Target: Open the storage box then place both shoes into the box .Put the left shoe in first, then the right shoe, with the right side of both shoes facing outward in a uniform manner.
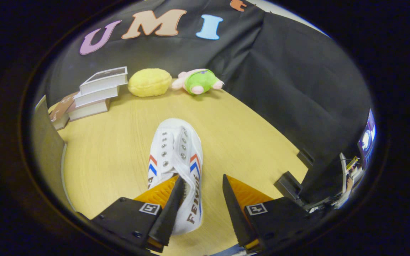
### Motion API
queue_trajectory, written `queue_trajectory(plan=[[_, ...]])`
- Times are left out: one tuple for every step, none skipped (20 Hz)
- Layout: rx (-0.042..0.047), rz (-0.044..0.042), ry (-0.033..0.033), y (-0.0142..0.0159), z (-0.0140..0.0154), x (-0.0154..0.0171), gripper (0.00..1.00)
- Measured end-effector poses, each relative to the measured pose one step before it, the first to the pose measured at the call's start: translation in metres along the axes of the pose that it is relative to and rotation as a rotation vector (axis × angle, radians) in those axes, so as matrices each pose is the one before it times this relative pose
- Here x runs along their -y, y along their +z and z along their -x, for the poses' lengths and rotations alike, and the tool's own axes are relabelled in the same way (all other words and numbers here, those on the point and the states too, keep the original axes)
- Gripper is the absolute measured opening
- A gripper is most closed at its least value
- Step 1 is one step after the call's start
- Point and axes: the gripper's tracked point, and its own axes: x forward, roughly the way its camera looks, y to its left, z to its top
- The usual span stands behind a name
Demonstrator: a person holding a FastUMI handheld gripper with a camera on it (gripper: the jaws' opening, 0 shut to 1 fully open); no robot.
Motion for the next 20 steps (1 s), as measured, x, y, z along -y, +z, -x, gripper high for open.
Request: queue_trajectory(plan=[[0.00398, -0.00304, 0.01201, 0.00051, -0.00273, -0.00199, 0.72], [0.00958, -0.01044, 0.01563, -0.00002, -0.00338, -0.00177, 0.70], [0.00523, -0.00745, 0.01579, 0.00055, -0.00272, -0.00451, 0.69], [0.01027, -0.01272, 0.02014, -0.00013, -0.00064, -0.00626, 0.63], [0.00230, 0.00021, 0.01031, -0.00029, -0.00319, -0.00357, 0.57], [0.00943, 0.00314, -0.00375, 0.00046, 0.00225, 0.00023, 0.52], [-0.00075, 0.00093, -0.00157, -0.00086, 0.00046, -0.00118, 0.46], [-0.00183, -0.00252, -0.00993, -0.00018, 0.00027, -0.00179, 0.40], [-0.00306, -0.00459, -0.00934, -0.00011, -0.00090, -0.00004, 0.34], [0.00296, -0.00435, -0.00351, -0.00074, 0.00024, 0.00053, 0.34], [0.00625, -0.00707, 0.00316, -0.00014, -0.00005, 0.00066, 0.35], [0.00261, -0.01945, 0.00725, -0.00004, 0.00001, -0.00031, 0.34], [-0.00054, -0.03128, 0.00581, 0.00031, 0.00232, 0.00038, 0.33], [0.00805, -0.03024, 0.01170, -0.00053, -0.00383, 0.00063, 0.32], [0.00736, -0.03636, -0.00469, 0.00023, 0.00016, 0.00286, 0.31], [0.01438, -0.03534, 0.01347, 0.00100, 0.00140, -0.00065, 0.24], [0.02106, -0.02968, 0.03581, 0.00128, -0.00145, -0.00107, 0.17], [0.02325, -0.03701, 0.03158, 0.00091, -0.00081, -0.00168, 0.16], [0.02087, -0.04245, 0.01821, 0.00019, 0.00105, 0.00020, 0.15], [0.02286, -0.04273, 0.01774, 0.00060, 0.00131, -0.00117, 0.14]])
